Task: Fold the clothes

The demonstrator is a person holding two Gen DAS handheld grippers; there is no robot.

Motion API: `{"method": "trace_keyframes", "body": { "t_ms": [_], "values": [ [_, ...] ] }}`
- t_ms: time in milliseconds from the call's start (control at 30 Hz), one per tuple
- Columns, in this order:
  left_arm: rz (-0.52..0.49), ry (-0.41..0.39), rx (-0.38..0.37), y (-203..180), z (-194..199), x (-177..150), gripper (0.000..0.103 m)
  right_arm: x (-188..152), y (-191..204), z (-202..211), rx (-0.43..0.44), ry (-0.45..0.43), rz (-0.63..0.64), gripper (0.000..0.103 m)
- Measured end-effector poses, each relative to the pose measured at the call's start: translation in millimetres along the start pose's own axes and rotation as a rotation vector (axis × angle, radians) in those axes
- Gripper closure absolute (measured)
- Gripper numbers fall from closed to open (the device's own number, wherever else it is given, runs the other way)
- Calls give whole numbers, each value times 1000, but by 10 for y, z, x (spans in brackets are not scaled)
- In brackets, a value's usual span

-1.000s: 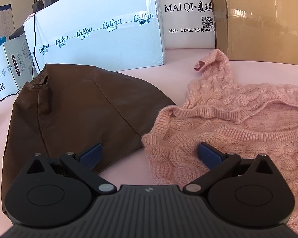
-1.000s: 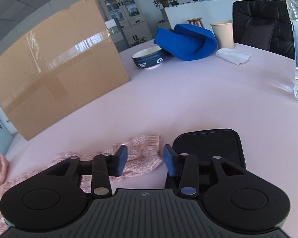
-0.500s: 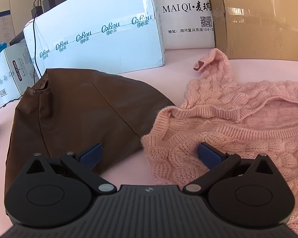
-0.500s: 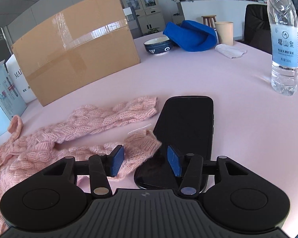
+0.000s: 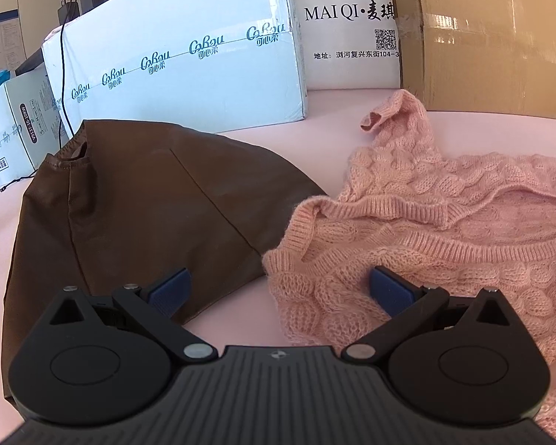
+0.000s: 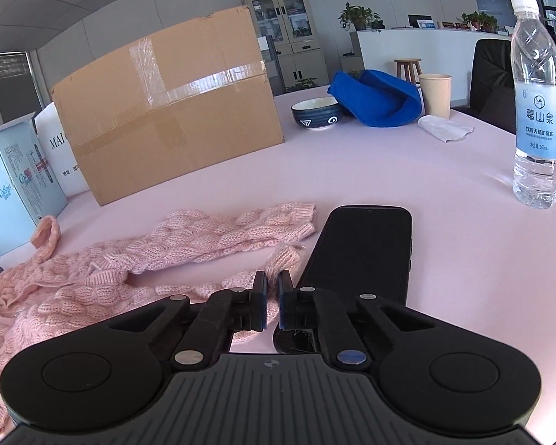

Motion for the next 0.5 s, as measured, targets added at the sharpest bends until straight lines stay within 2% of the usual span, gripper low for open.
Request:
{"method": "trace_keyframes", "body": {
  "t_ms": [167, 400, 433, 500],
  "values": [
    [4, 1, -2, 3, -10, -5, 0, -72, -157, 252, -8, -8, -13, 98],
    [-14, -3, 16, -33, 1, 2, 0, -214, -360, 267, -41, 40, -26, 97],
    [-16, -3, 18, -36, 2, 3, 0, -223, -372, 258, -48, 52, -27, 93],
    [-20, -4, 21, -41, 4, 5, 0, -239, -383, 260, -60, 50, -31, 65]
  ]
}}
Point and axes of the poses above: each gripper's, at about its wrist camera, not at the fingertips, and z roughly against the way its jaws point, y to its left, x to its top, the point moved 2 cm from there along -z, roughly the way its jaws point, and after that the axes turned 14 degrees about -z, right-handed, at the moved point
